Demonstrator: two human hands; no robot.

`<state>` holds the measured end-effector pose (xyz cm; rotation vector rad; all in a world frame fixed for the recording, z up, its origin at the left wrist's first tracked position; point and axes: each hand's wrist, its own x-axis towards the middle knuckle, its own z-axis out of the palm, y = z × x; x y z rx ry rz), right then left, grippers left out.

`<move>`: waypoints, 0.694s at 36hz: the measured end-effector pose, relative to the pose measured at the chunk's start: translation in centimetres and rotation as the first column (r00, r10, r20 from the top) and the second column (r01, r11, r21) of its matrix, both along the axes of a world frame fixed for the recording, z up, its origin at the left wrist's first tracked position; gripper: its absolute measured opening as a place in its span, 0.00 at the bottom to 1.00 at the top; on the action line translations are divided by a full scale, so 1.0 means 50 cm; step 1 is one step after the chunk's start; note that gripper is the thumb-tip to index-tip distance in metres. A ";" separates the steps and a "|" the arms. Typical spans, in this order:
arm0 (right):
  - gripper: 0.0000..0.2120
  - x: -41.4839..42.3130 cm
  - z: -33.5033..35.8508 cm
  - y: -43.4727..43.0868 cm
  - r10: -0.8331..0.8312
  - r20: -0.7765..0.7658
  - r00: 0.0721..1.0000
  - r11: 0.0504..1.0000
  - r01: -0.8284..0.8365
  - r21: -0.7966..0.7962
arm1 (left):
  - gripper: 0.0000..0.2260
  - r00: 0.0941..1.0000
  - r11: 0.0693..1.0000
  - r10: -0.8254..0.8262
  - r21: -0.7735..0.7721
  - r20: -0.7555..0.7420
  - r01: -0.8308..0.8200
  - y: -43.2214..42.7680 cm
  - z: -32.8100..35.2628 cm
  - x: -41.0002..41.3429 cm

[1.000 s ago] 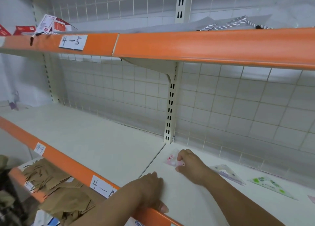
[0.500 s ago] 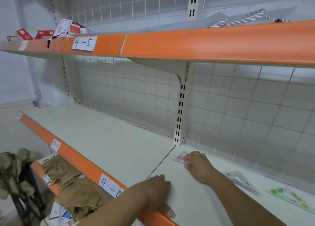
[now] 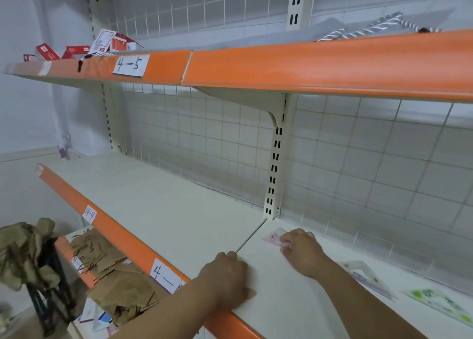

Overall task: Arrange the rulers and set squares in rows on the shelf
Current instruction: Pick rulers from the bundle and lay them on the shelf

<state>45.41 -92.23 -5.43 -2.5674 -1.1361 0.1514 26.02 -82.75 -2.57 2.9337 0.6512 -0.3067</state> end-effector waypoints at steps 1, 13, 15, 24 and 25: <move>0.10 -0.002 0.001 0.001 0.003 -0.006 1.000 1.000 -0.003 -0.005 | 0.22 1.000 1.000 -0.002 -0.006 0.002 0.002 0.000 -0.001 0.000; 0.12 0.004 -0.013 0.008 0.090 0.063 0.994 0.996 -0.090 -0.013 | 0.21 1.000 1.000 -0.011 -0.001 -0.010 0.011 -0.003 -0.010 -0.001; 0.13 0.003 -0.017 0.011 0.084 0.089 0.992 0.996 -0.084 -0.006 | 0.21 1.000 1.000 -0.011 -0.002 -0.015 0.011 -0.003 -0.011 0.000; 0.12 -0.024 0.000 -0.008 0.048 0.111 0.993 0.999 -0.049 0.010 | 0.22 0.999 1.000 -0.015 0.020 -0.046 0.016 -0.003 -0.009 0.005; 0.12 -0.029 0.005 -0.016 0.046 0.105 0.993 0.999 -0.049 0.024 | 0.22 0.999 0.999 -0.020 0.026 -0.048 0.021 -0.002 -0.008 0.006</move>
